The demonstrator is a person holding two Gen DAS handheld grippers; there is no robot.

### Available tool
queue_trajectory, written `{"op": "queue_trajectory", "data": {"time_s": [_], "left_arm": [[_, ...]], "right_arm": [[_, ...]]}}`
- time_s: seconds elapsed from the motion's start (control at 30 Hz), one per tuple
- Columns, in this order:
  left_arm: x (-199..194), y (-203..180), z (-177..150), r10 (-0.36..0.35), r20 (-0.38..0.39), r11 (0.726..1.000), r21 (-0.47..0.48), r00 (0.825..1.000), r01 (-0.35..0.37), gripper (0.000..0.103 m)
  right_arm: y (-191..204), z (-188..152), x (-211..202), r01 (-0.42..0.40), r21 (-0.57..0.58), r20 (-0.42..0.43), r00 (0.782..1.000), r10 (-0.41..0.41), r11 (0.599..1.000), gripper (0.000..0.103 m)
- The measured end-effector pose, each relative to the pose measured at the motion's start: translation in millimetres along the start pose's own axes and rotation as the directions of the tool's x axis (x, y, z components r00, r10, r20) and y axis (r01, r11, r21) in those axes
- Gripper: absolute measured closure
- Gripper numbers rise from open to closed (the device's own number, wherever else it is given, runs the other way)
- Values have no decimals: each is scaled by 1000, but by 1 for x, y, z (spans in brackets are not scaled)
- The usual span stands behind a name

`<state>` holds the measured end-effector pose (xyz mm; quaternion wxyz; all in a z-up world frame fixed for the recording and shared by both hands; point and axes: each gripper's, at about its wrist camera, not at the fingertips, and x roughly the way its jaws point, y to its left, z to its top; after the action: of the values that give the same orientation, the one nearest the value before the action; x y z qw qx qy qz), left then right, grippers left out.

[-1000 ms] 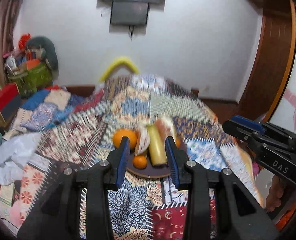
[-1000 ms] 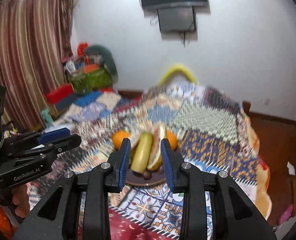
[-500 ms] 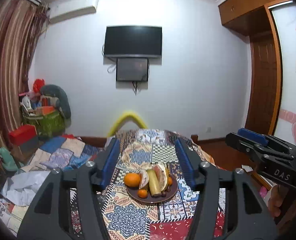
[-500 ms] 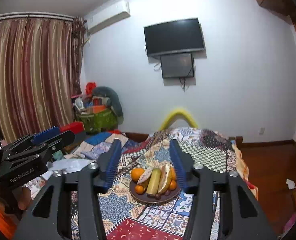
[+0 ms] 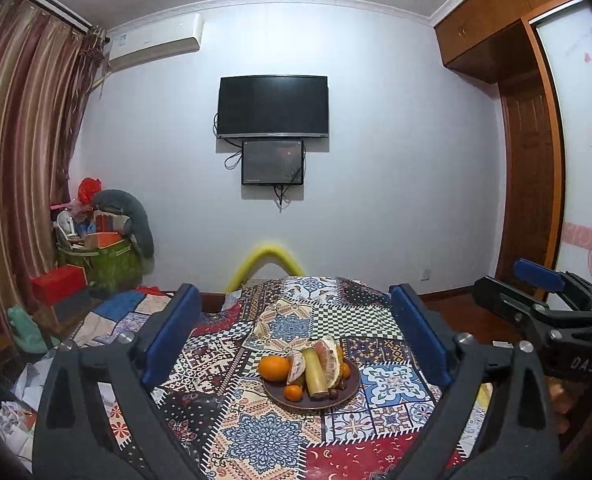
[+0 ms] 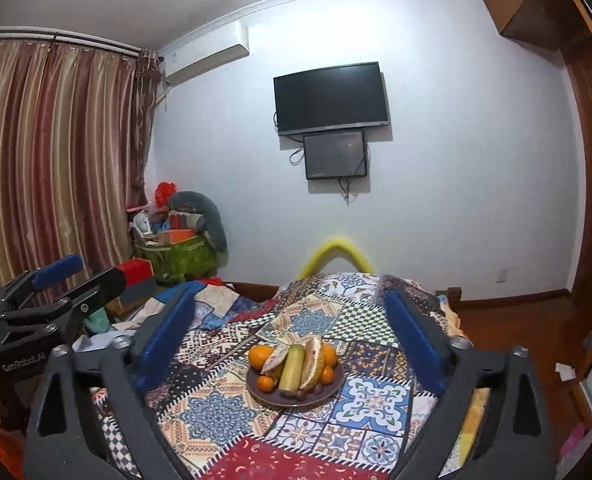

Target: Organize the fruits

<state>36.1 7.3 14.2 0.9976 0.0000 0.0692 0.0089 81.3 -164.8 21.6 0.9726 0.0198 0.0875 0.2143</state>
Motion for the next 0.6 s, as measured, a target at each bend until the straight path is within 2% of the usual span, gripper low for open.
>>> {"op": "queue_trajectory", "data": {"time_s": [0.6], "left_arm": [[-3,-3,-3,0,-2,1000,-3,1000,0,1]], "right_arm": [[-2,-5,-11,2,9,2,1000,-2,1000,0]]}}
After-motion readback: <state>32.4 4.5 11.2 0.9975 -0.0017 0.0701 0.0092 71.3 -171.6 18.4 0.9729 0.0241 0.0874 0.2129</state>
